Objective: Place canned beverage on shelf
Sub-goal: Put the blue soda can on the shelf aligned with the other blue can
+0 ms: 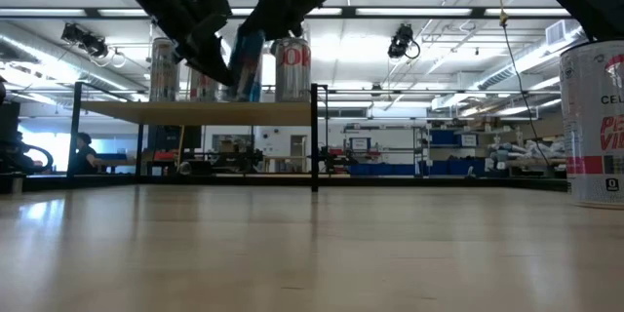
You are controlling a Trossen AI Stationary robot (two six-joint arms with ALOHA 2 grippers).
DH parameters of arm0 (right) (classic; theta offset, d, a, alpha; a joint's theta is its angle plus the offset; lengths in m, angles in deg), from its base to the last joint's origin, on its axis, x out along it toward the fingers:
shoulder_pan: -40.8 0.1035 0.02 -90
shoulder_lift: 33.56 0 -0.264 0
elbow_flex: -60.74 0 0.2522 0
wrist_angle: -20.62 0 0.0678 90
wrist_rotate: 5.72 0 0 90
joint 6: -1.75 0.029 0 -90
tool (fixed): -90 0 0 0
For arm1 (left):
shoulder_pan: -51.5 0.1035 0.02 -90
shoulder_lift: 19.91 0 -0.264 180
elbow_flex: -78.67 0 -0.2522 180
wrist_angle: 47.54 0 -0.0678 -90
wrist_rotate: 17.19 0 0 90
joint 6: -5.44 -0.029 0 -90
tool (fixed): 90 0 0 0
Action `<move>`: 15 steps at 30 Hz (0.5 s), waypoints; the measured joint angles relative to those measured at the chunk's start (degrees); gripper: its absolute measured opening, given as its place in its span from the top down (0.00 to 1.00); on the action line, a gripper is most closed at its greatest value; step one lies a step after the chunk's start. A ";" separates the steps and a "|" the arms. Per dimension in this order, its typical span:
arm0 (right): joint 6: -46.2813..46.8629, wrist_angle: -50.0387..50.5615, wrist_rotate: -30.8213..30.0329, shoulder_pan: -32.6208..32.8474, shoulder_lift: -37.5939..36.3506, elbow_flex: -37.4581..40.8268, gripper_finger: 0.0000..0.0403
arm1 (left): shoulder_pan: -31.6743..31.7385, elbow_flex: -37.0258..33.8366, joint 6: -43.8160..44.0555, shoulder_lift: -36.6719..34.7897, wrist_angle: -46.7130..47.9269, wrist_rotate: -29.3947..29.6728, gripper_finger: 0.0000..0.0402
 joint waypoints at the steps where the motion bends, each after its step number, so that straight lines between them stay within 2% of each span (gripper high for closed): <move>1: -0.02 0.51 -0.08 -0.05 0.00 -0.55 0.33 | 0.03 0.00 -0.22 -0.18 0.93 0.01 0.87; 6: 0.53 6.91 0.63 -0.76 -0.03 -4.66 0.33 | 1.22 0.00 -0.15 -2.15 2.43 0.00 0.87; 10: 3.94 7.44 5.97 -1.55 -0.04 -4.82 0.33 | 2.51 0.02 -0.12 -2.74 -0.07 -0.35 0.87; 15: 4.20 6.43 7.12 -1.69 -0.07 -3.94 0.33 | 4.06 0.02 0.12 -1.94 -0.51 -6.87 0.87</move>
